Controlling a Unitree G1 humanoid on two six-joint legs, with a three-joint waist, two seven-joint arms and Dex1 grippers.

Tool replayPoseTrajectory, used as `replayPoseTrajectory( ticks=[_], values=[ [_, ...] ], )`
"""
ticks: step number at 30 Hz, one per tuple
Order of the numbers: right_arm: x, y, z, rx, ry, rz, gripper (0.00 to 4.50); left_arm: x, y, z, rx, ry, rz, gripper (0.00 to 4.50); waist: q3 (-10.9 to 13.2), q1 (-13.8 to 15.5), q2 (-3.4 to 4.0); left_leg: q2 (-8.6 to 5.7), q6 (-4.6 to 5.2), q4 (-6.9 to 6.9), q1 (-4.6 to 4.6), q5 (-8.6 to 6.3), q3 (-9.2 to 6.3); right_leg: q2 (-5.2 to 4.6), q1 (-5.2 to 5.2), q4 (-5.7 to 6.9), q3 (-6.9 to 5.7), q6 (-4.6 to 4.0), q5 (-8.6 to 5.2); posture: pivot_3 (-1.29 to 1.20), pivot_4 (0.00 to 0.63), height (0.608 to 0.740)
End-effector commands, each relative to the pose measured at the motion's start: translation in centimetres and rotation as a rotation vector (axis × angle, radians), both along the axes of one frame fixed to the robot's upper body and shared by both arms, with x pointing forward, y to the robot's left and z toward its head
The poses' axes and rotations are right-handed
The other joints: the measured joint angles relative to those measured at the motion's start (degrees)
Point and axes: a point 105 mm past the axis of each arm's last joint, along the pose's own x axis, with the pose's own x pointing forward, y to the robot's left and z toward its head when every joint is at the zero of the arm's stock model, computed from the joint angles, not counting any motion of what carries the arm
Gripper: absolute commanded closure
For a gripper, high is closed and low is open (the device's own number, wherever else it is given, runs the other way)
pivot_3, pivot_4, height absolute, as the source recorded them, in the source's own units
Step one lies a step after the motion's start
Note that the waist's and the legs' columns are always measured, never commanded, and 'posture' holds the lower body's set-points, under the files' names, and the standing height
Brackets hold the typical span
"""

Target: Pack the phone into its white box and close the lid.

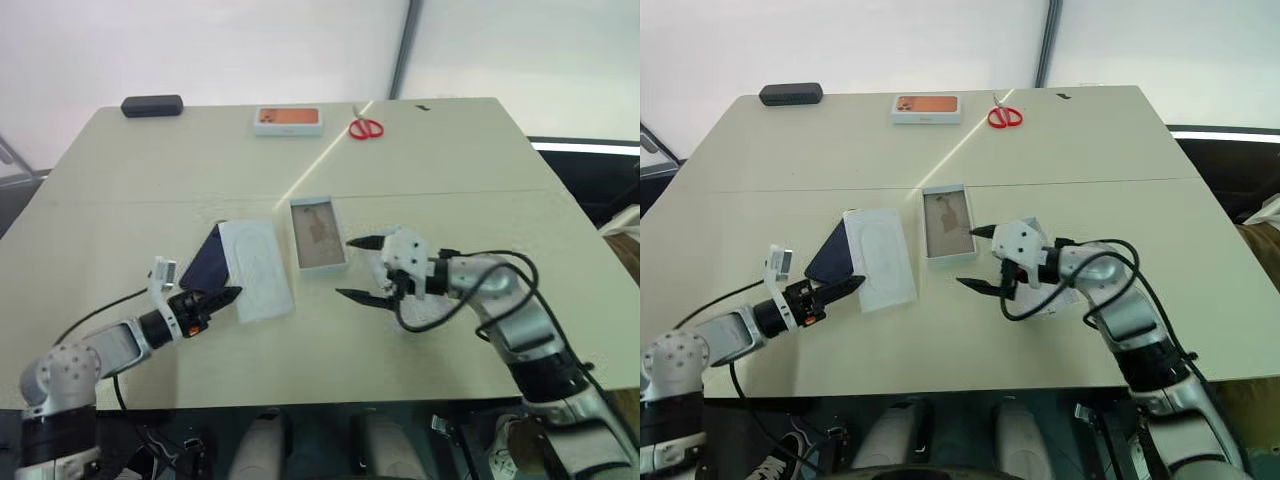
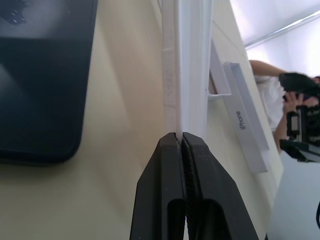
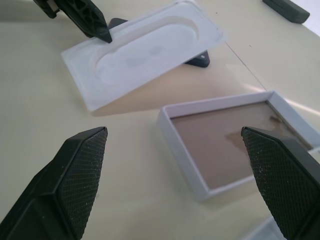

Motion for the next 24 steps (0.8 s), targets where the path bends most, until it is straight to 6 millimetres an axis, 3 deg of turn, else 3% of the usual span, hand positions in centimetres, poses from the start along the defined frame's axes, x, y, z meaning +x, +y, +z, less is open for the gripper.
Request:
replayPoseTrajectory(
  ticks=[1,10,15,18,24],
  values=[
    [0.8,1.8,0.3,-0.022,-0.037,0.062,0.00,0.0,-0.4,1.6,-0.086,0.001,-0.061,4.47,0.0,0.0,0.00,-0.01,0.00,0.00,-0.01,0.00,-0.01,-0.01,-0.01,0.00,0.00,0.01,0.01,0.00,0.150,0.740],
    [3.9,2.7,-1.4,-0.122,0.022,0.085,0.00,-0.6,0.1,3.6,-0.217,0.027,-0.098,4.47,0.0,-0.2,-0.05,-0.03,-0.02,-0.01,-0.05,0.01,-0.05,-0.03,-0.07,0.07,-0.03,0.04,0.03,0.00,0.150,0.740],
    [3.8,2.4,-2.7,-0.181,0.086,0.131,0.00,-0.7,1.0,3.9,-0.201,-0.030,-0.032,4.47,0.0,-0.2,-0.05,-0.01,-0.07,-0.06,-0.04,0.04,-0.05,-0.02,-0.13,0.12,-0.02,0.04,0.03,0.00,0.150,0.740],
    [4.2,2.3,-3.4,-0.229,0.072,0.124,0.82,-0.8,1.0,3.5,-0.166,-0.035,-0.017,4.50,0.0,-0.2,-0.05,-0.01,-0.10,-0.08,-0.04,0.05,-0.06,-0.03,-0.14,0.12,-0.02,0.03,0.03,0.00,0.150,0.740],
    [4.1,3.0,-3.4,-0.213,0.071,0.151,3.92,-0.3,1.0,3.6,-0.150,-0.065,0.019,4.50,0.0,-0.2,-0.04,-0.03,-0.15,-0.09,-0.05,0.08,-0.05,-0.03,-0.14,0.12,-0.02,0.02,0.03,0.00,0.150,0.740]
  ],
)
